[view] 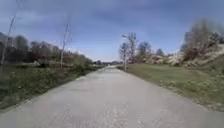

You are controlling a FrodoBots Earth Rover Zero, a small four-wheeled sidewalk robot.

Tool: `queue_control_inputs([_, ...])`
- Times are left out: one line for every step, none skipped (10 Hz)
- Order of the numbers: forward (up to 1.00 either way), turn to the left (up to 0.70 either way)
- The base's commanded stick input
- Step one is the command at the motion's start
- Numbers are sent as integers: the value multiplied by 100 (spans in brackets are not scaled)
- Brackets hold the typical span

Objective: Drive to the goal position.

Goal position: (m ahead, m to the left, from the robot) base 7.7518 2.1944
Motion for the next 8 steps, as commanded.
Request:
queue_control_inputs([85,0])
queue_control_inputs([85,0])
queue_control_inputs([85,0])
queue_control_inputs([85,0])
queue_control_inputs([85,0])
queue_control_inputs([85,0])
queue_control_inputs([85,0])
queue_control_inputs([85,0])
